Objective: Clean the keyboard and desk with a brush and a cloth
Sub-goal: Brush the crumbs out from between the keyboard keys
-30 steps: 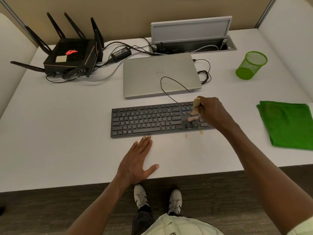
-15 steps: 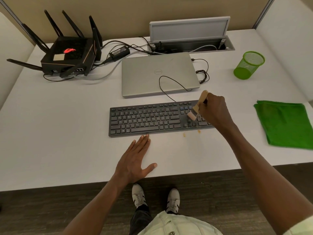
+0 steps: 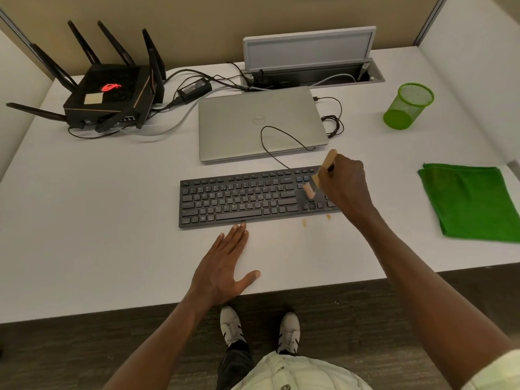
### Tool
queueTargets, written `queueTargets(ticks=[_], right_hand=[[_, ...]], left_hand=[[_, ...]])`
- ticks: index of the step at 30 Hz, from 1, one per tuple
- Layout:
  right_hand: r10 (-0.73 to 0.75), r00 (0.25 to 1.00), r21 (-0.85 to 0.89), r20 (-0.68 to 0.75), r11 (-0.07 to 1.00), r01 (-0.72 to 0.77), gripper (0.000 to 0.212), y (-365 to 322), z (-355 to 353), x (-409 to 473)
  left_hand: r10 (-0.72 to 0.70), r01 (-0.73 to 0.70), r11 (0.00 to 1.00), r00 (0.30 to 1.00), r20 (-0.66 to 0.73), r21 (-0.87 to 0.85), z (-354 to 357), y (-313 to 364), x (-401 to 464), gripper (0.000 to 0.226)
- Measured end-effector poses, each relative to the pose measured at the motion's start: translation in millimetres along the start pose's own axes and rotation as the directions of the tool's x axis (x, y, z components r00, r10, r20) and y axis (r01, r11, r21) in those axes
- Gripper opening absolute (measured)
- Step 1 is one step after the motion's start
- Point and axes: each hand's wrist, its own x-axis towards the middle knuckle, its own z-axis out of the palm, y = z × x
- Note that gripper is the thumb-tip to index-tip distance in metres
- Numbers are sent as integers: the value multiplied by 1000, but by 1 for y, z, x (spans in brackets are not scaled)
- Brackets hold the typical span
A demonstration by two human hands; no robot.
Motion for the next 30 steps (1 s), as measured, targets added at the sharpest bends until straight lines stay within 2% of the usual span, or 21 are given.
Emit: queueTargets(ticks=[6, 10, 14, 16, 19, 22, 25, 30], right_hand=[[-74, 993, -93, 93, 992, 82, 19, -2, 1, -29], [14, 1000, 41, 21, 999, -15, 35, -3, 2, -25], [-14, 1000, 140, 27, 990, 10, 31, -10, 0, -39], [-19, 999, 131, 41, 991, 14, 30, -6, -1, -49], [-37, 999, 129, -17, 991, 39, 33, 2, 0, -56], [-126, 992, 162, -30, 978, 130, 30, 0, 3, -56], [-246, 968, 150, 41, 960, 238, 24, 7, 8, -55], [-265, 963, 75, 56, 963, 260, 16, 36, 3, -52]], left_hand=[[0, 0, 1000, 1000, 1, 1, 0, 0, 1, 95], [4, -4, 1000, 1000, -4, -2, 0, 0, 0, 95], [5, -5, 1000, 1000, -19, -15, 2, 0, 0, 94], [7, -7, 1000, 1000, -18, -11, 2, -1, 1, 94], [8, -8, 1000, 1000, -22, -10, 2, -1, 1, 94], [11, -11, 1000, 1000, -19, -7, 1, 0, 0, 94], [7, -7, 1000, 1000, -26, -10, 1, 0, 0, 94], [10, -10, 1000, 1000, -24, -1, 2, -1, 0, 94]])
